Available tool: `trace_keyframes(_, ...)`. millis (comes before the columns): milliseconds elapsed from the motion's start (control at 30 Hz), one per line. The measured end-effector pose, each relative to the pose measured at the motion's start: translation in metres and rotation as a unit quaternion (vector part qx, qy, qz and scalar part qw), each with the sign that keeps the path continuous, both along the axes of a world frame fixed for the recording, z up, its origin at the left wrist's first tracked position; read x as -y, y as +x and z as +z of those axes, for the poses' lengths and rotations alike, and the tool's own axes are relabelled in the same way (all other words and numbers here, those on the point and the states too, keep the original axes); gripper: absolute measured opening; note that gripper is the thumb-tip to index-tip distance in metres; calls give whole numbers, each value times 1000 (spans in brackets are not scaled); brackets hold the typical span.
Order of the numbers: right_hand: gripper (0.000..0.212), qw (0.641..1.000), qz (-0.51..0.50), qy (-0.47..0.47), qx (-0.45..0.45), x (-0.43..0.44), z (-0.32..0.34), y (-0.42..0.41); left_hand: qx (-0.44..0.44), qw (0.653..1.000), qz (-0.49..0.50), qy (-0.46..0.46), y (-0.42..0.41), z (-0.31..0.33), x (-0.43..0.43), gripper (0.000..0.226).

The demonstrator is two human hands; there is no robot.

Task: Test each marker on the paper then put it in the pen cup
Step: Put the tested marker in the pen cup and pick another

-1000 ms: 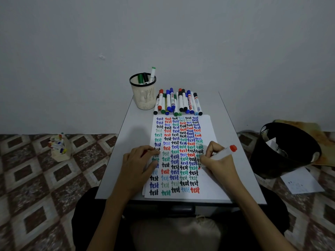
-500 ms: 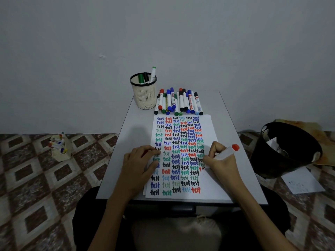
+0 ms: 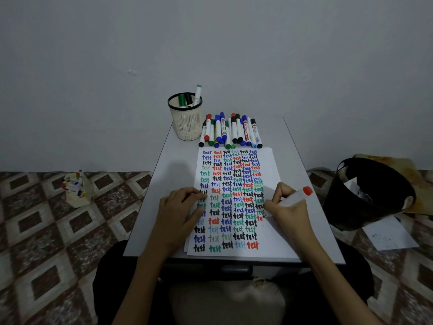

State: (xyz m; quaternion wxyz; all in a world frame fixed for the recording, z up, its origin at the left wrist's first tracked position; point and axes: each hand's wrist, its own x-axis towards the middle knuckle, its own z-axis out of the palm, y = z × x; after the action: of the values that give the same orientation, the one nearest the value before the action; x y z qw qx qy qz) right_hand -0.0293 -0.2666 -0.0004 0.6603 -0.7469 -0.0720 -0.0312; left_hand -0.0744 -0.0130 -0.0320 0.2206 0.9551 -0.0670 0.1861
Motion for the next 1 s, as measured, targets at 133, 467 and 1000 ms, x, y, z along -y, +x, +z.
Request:
trace_keyframes(133,27,1000,8,10,-10,0,-3,2,0,1000,0,0,0,1,0,43)
trace_keyframes(467,30,1000,-18,18,-1,-1,2,-1,-2,1000,2,2,0,0,0,43)
trace_keyframes(1000,32,996,-12,92,-17,6,1,2,4,1000,-5,-13,-1,2,1,42)
